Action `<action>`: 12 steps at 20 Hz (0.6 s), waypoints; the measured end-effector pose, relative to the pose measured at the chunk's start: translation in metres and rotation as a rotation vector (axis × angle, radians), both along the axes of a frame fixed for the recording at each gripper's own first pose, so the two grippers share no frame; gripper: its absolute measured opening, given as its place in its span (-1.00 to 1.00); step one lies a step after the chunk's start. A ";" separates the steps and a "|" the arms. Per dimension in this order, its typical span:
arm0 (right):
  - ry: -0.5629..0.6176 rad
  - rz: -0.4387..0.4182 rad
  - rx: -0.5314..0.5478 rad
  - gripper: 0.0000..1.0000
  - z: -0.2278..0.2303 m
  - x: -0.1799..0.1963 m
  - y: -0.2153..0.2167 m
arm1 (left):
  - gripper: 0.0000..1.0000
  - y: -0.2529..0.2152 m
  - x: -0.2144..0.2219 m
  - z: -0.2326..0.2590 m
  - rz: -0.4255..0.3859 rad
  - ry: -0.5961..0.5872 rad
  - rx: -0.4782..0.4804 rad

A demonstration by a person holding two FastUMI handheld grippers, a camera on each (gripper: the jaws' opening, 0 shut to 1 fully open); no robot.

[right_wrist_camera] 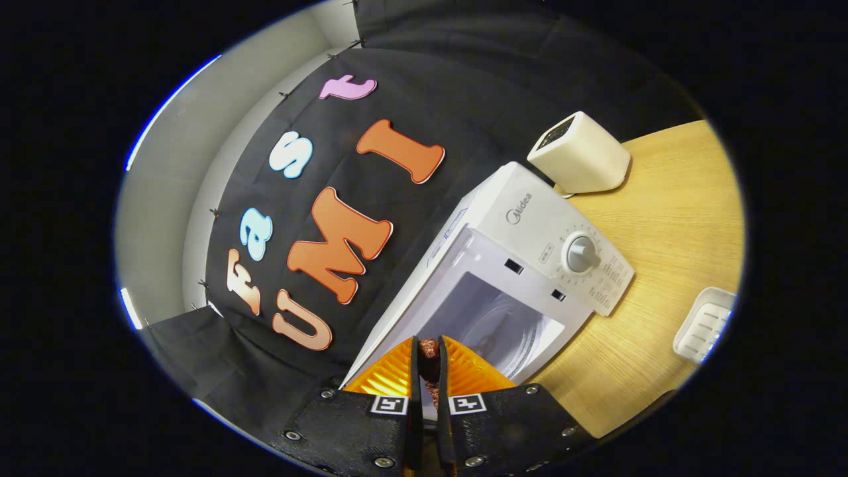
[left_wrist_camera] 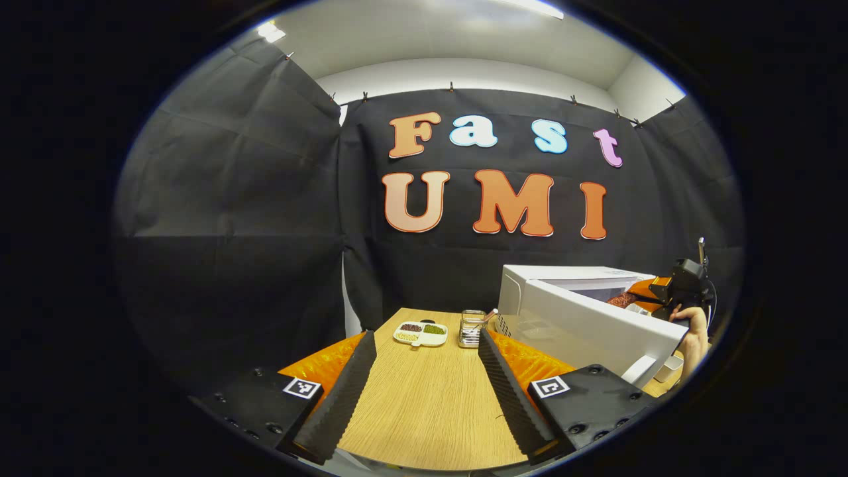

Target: Open the microwave oven with the left hand, put the food in, and close the microwave oven.

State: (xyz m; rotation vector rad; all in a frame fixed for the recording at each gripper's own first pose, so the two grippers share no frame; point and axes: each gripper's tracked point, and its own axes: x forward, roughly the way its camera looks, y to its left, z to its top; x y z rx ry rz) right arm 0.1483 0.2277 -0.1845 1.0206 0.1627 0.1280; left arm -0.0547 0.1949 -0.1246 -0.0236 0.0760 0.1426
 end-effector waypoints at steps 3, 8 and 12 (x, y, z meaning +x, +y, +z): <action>-0.019 -0.003 0.035 -0.84 -0.006 0.021 0.024 | 0.94 0.002 0.007 -0.003 0.001 0.000 -0.014; 0.001 -0.022 0.036 -0.84 -0.034 0.062 0.048 | 0.96 0.011 0.017 -0.018 0.010 0.021 -0.021; 0.055 -0.039 -0.017 -0.83 -0.069 0.088 0.058 | 0.96 0.021 0.021 -0.027 0.034 0.032 -0.017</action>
